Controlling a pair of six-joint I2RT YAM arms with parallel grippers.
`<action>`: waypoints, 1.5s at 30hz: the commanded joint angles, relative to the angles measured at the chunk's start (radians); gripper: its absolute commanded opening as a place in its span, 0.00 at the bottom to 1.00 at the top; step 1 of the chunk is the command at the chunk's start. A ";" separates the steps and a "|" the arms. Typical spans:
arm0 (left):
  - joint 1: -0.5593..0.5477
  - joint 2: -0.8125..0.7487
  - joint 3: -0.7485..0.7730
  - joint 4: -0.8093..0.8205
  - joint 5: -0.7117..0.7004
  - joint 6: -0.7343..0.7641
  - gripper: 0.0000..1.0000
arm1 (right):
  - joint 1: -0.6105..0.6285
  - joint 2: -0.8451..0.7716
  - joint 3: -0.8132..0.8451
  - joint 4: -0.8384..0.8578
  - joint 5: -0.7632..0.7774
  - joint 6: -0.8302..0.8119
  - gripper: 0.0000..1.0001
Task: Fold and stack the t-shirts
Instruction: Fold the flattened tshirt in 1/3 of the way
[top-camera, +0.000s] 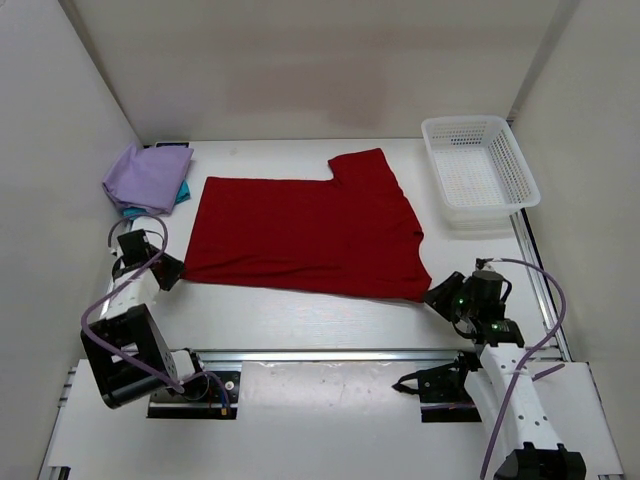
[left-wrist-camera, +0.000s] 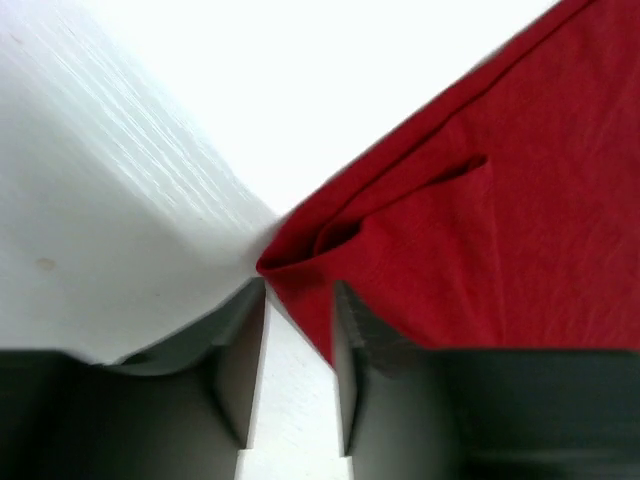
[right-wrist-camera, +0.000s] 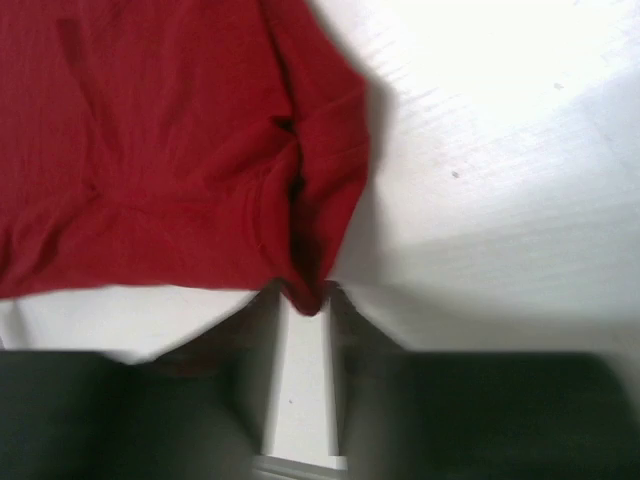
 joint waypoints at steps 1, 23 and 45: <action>-0.010 -0.070 0.055 -0.033 -0.077 -0.013 0.46 | -0.005 -0.006 0.070 -0.038 0.057 0.001 0.30; -0.762 0.024 -0.169 0.437 -0.052 -0.114 0.23 | 0.619 0.882 0.414 0.343 0.273 -0.158 0.00; -0.652 -0.139 -0.057 0.346 0.115 -0.147 0.46 | 0.408 0.537 0.401 0.228 0.034 -0.156 0.25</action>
